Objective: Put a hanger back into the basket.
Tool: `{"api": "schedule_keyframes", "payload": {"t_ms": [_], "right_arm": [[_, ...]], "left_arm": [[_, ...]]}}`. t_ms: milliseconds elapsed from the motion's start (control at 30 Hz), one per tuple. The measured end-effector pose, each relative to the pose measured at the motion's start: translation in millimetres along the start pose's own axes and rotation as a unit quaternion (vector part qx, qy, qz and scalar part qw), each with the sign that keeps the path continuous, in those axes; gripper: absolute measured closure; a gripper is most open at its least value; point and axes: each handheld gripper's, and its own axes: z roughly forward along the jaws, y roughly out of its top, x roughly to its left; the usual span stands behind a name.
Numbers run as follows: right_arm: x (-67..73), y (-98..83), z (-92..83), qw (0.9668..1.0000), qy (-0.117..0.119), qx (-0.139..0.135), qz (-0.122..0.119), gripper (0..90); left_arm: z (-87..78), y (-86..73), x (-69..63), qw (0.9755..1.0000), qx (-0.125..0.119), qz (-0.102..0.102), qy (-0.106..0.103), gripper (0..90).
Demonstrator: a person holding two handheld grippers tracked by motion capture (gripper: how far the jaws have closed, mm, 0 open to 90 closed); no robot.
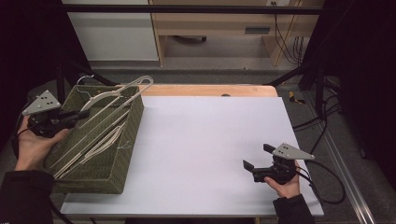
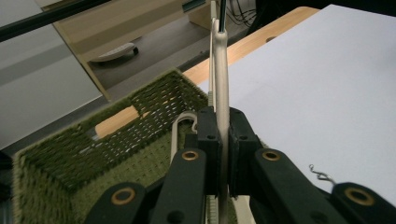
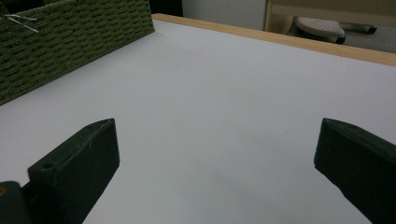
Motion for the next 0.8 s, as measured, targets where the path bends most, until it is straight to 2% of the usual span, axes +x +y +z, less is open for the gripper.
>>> {"api": "schedule_keyframes", "payload": {"t_ms": [133, 433, 667, 800], "right_arm": [[0.1, 0.1, -0.1, 1.0000, -0.002, 0.001, 0.000, 1.0], [0.0, 0.1, 0.5, 1.0000, -0.003, 0.002, -0.001, 1.0], [0.3, -0.2, 1.5, 1.0000, -0.003, 0.005, -0.001, 0.9], [0.7, -0.4, 2.2, 1.0000, -0.003, 0.006, -0.001, 0.9]], "left_arm": [[-4.8, -9.5, 10.3, 0.9997, -0.004, -0.004, 0.022, 85.5], [-7.5, -35.7, 23.0, 0.9989, 0.013, -0.014, 0.042, 85.5], [-5.5, -50.0, 21.9, 0.9981, 0.036, 0.004, 0.050, 85.5], [4.2, -55.9, 15.7, 0.9972, 0.054, 0.013, 0.050, 85.5]]}}
